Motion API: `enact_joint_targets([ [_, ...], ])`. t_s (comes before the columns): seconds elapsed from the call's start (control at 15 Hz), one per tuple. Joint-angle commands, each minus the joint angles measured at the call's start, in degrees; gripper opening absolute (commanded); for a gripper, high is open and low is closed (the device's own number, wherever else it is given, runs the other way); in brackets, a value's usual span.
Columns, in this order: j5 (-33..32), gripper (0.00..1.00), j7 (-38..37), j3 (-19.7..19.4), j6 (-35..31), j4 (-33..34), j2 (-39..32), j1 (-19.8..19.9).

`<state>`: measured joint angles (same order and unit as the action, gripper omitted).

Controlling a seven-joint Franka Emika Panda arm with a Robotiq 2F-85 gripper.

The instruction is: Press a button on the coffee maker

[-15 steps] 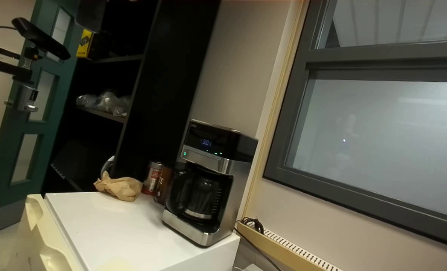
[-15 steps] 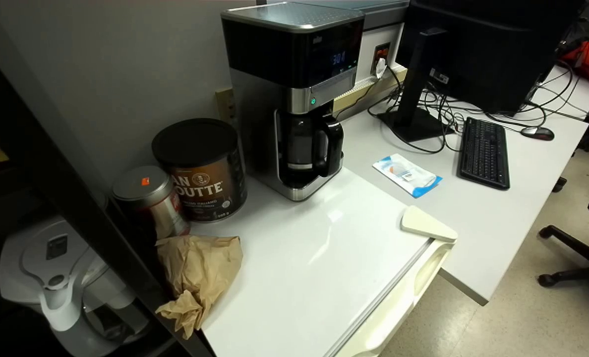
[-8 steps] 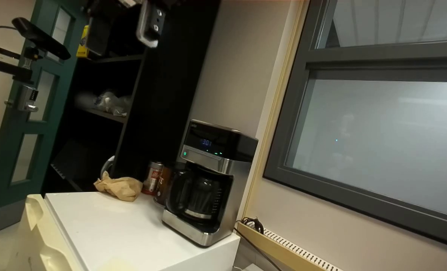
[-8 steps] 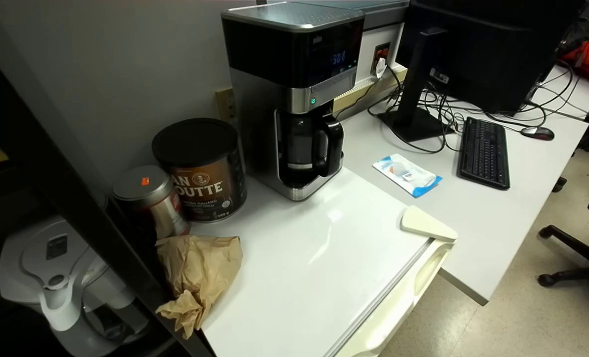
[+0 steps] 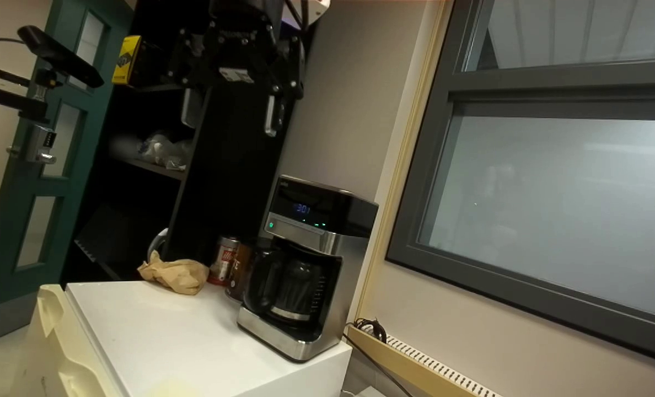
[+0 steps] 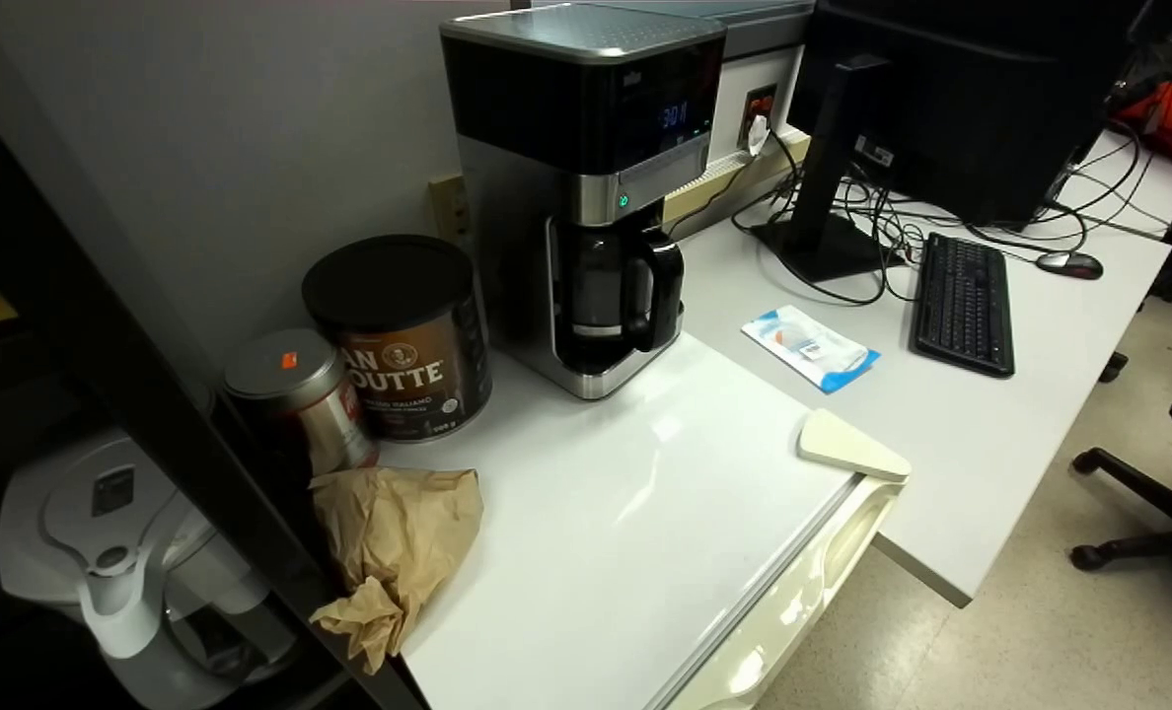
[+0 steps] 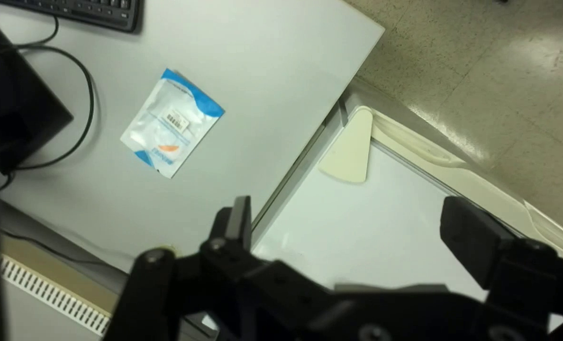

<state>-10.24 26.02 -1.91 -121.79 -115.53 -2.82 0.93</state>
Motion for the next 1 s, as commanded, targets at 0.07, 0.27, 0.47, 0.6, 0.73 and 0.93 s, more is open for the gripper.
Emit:
enact_joint_targets([
  [0.07, -0.73, 1.00, 7.23, 2.08, -4.90, 7.86, -8.42, -0.30],
  [0.27, -2.89, 0.71, 8.58, 3.19, -7.95, 10.69, -12.57, -0.61],
  [0.47, -8.14, 0.54, 7.79, 3.29, -10.18, 12.98, -15.86, -1.52],
  [0.6, -12.84, 0.39, 6.51, 2.82, -11.67, 14.31, -17.55, -2.50],
  [0.73, -17.70, 0.23, 5.14, 2.36, -13.15, 15.70, -19.12, -3.52],
  [0.93, -23.49, 0.02, 3.09, 1.94, -16.03, 17.63, -21.27, -4.73],
])
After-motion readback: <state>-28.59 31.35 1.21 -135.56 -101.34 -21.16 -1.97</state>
